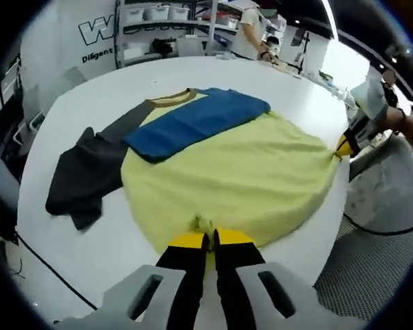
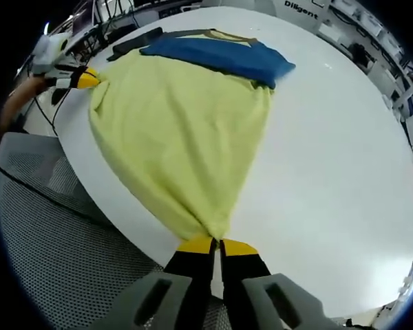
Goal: Fold the garment on the visible template until the final outline fits inside the template.
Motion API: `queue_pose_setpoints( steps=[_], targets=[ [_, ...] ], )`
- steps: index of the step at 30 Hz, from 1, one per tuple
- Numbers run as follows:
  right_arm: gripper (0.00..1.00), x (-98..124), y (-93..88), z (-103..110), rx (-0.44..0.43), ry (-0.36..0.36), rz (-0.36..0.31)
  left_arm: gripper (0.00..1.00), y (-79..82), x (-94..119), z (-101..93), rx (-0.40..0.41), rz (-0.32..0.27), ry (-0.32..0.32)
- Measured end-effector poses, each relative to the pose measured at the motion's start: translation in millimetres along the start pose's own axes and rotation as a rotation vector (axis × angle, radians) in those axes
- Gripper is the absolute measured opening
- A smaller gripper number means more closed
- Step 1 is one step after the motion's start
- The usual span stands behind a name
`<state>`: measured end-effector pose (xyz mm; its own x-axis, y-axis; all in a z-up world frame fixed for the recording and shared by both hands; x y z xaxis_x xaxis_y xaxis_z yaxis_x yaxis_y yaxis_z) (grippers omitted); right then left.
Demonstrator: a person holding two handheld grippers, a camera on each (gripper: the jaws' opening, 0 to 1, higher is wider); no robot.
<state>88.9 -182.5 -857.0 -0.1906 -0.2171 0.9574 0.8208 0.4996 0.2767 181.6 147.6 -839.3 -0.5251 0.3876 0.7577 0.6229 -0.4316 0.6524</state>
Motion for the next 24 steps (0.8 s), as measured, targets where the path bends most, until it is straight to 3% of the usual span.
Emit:
queue_pose_setpoints(
  steps=[6,10,13,18,20,21,24],
  targets=[
    [0.0,5,-1.1,4,0.037,0.007,0.029,0.04,-10.3,30,-11.1,-0.006,0.015,-0.018],
    [0.0,7,-1.9,6,0.06,0.013,0.047,0.04,-21.1,42,-15.9,-0.011,0.059,-0.011],
    [0.0,8,-2.6,8,0.079,0.016,0.057,0.04,-25.2,46,-19.8,-0.011,0.058,-0.011],
    [0.0,8,-4.1,11,0.108,0.018,0.074,0.04,-39.9,52,-22.7,0.048,0.129,-0.003],
    [0.0,8,-4.3,12,0.115,0.019,0.076,0.04,-47.2,56,-24.3,0.085,0.175,0.009],
    [0.0,8,-4.7,13,0.116,0.021,0.077,0.04,-54.9,60,-26.6,0.115,0.226,0.016],
    [0.0,7,-6.6,16,0.125,0.03,0.081,0.04,-69.7,62,-34.4,0.112,0.308,0.029]
  ],
)
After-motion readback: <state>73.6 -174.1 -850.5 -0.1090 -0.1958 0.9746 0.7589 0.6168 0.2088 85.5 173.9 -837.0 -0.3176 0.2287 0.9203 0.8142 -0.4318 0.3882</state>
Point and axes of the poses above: the point that each gripper's makers call its tool centre point, and the gripper's own axes: x roughly backward along the fingers, z roughly to its left, y roughly out of its top, the point moved 1 cm from there along x, roughly backward along the fingers, and after that the axes turned 7 degrees about y, right-handed, at the moved point
